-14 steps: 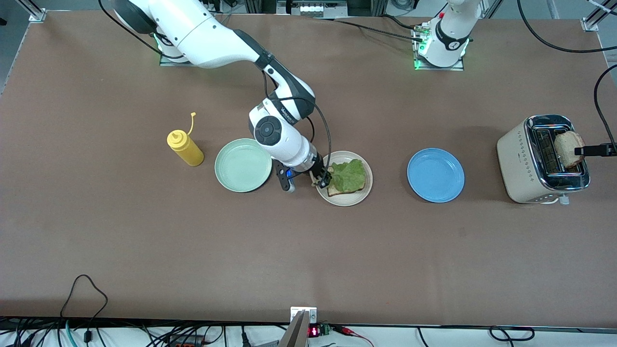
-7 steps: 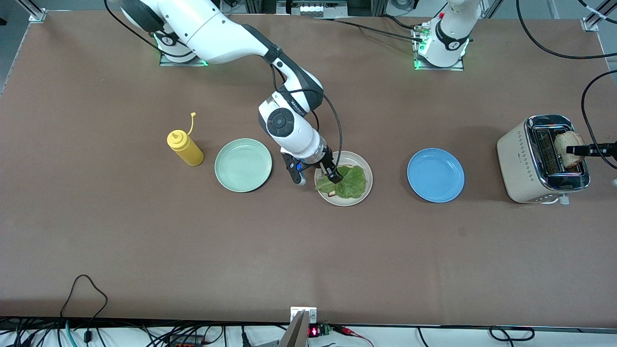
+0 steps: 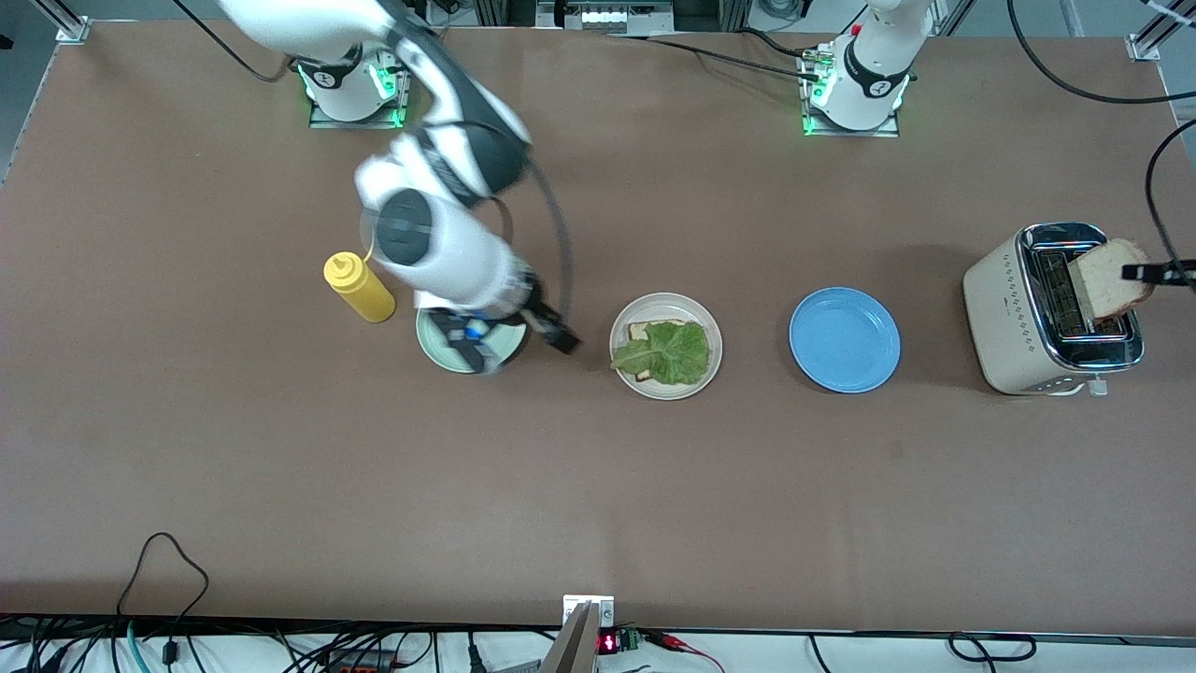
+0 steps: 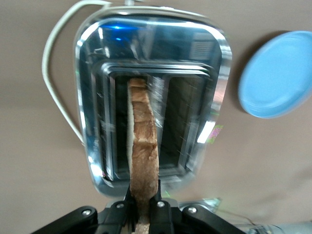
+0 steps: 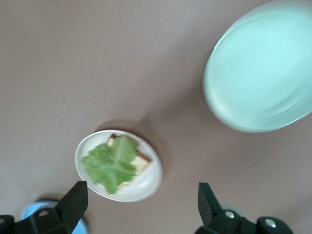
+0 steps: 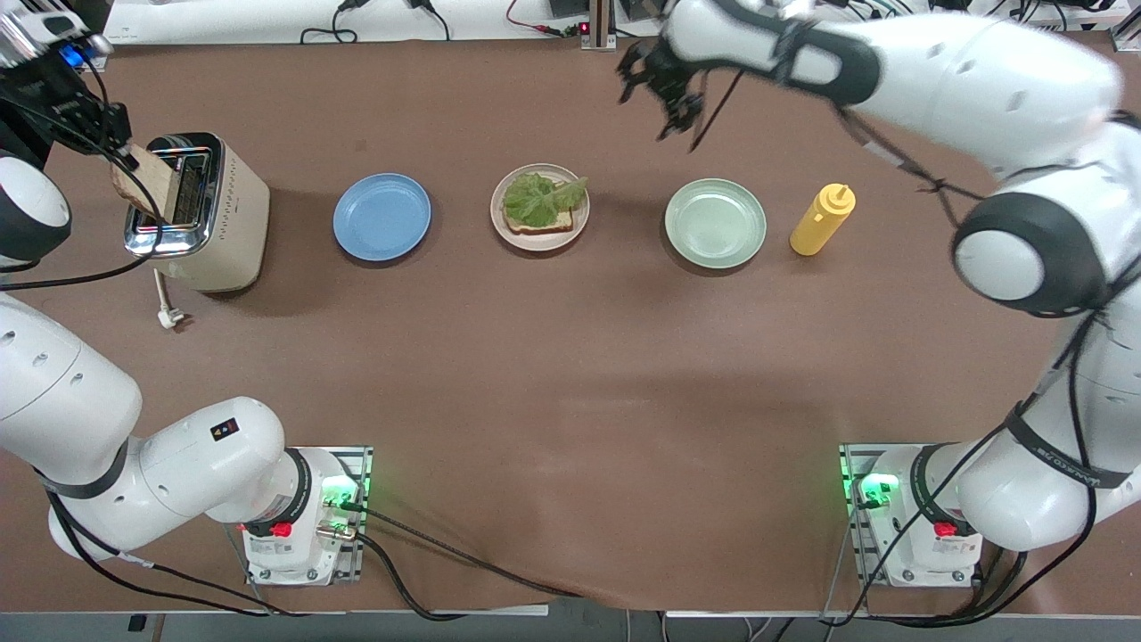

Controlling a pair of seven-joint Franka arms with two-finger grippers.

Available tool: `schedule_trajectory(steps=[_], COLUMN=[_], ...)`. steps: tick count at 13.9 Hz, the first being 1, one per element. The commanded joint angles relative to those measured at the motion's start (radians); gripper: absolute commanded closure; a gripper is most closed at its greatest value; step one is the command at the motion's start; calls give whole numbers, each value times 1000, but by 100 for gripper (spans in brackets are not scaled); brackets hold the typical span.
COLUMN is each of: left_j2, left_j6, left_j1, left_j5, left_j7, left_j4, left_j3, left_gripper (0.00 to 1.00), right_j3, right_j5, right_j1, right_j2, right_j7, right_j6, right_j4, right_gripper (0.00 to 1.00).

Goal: Make sandwich in beige plate with both arms
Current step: 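Withdraw the right gripper while the left gripper grasps the second bread slice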

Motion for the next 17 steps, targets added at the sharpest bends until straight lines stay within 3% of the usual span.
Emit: schedule_trajectory(steps=[1,4,6,10,12,14,17], left_j2=[-15,-28,-32,-34,-31,-20,64], left_j6=[-208,-354,-345,-154,-21,166,313], left_j1=[2,-41,-93,-240,-265,-268,-349], left_j5=[-34,-150,-310,-505,-575,-624,-698], left_j7=[16,0,-90,-268,-339,-342,-343], left_j4=[178,239,166,-11,-100,-210,-245], left_j3=[-17,-17,-31,-88,-179,-281,-327], left_gripper=[99,99,99,99,100,100,100], right_j3=[13,13,13,13,11,10,10], right_j5=[-2,-15,-102,-188,-223,-239,-236], right_j1=[-102,-246,-320,-429,-449,-452,-492], right_j2=[-164,-294,-336,-414,-430,-422,-408], right_j7=[-257,-564,-828,-1026,-1149,-1145,-1139], right_j6=[-57,-117,-195,-211,-267,-310,-316], right_j4=[-150,-250,-249,-250,-238,-214,-217], right_gripper=[0,0,0,0,0,0,0])
